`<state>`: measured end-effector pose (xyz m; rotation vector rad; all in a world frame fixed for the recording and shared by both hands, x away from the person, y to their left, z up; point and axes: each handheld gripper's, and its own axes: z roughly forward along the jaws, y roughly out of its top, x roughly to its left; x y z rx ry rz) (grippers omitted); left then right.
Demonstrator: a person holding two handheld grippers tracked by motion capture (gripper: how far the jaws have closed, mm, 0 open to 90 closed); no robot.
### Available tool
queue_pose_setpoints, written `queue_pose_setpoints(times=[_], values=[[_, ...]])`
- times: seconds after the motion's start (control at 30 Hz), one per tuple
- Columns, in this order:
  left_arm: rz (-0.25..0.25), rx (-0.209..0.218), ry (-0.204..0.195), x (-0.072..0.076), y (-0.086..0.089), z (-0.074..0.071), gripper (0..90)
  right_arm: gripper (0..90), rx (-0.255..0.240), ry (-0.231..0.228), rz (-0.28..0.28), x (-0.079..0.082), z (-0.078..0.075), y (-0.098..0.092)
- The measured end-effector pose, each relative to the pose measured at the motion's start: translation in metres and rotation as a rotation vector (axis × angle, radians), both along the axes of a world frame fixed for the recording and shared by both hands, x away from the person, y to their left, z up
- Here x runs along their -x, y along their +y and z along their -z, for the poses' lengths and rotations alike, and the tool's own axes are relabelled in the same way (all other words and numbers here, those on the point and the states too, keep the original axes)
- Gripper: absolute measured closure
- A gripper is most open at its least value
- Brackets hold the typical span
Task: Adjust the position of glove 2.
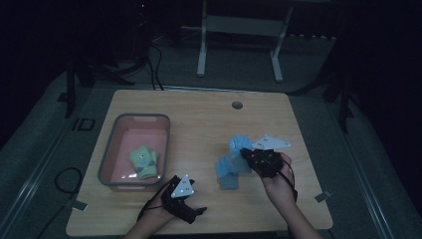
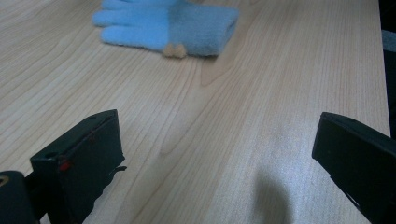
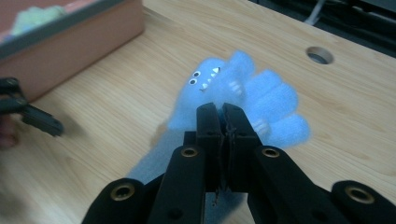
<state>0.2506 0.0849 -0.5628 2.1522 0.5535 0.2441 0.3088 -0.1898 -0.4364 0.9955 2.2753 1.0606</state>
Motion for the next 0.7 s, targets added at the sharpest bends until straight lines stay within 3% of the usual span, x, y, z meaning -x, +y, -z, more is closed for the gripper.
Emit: queue_pose_setpoints(times=[0.17,0.33,0.7], values=[[-0.001,0.0,-0.001,0.0,0.0,0.0,2.0,86.6,-0.01,0.01,-0.02,0.004,0.004,0.02],[0.003,0.0,-0.003,0.001,0.0,-0.001,2.0,86.6,0.022,0.028,-0.051,0.005,0.014,0.035],[0.004,-0.001,-0.005,0.001,0.0,0.0,2.0,86.6,0.071,0.104,-0.069,-0.001,0.038,0.031]])
